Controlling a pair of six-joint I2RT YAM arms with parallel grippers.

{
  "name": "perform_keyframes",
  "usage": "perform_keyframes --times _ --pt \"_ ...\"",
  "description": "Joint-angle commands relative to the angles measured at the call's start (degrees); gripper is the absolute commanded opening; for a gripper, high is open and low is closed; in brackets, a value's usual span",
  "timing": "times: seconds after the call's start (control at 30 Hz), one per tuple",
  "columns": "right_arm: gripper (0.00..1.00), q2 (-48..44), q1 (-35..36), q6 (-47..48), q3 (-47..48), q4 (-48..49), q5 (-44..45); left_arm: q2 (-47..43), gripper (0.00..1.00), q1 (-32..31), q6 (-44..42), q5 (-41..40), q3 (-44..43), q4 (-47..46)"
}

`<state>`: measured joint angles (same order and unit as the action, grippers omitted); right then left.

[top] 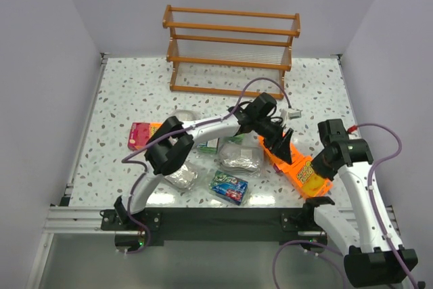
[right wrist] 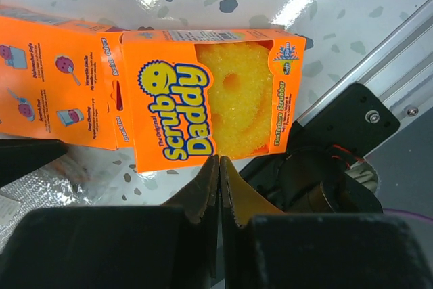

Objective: Place and organize the cleaning sponges onto the shelf

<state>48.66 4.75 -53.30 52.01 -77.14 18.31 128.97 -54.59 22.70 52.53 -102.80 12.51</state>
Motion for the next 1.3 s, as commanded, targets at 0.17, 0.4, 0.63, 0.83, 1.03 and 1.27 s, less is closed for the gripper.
perform_keyframes --times 0.17,0.4,0.63,0.83,1.03,1.27 --pt "0.04 6.2 0.0 2.9 -1.9 -3.6 0.6 2.1 0.74 -0.8 -1.8 -1.5 -4.9 3.7" --pt "0.04 10.0 0.0 5.5 -4.5 -0.4 -1.6 -9.7 0.74 2.8 1.3 -7.6 2.8 1.0" --pt "0.02 14.1 0.3 6.5 -5.9 3.7 -2.2 -23.8 0.74 11.7 6.3 -10.8 14.2 -5.6" --pt "0.01 17.8 0.3 5.3 -8.5 10.0 -2.2 -28.9 0.75 14.3 4.6 -11.2 15.7 -2.8" --pt "0.0 21.8 0.6 8.7 -9.5 19.1 -5.9 -31.3 0.75 15.3 4.5 -11.5 19.1 -3.2" --pt "0.0 22.7 0.9 15.8 -5.2 29.1 -14.2 -29.8 0.75 16.6 2.3 -11.1 19.2 -0.8"
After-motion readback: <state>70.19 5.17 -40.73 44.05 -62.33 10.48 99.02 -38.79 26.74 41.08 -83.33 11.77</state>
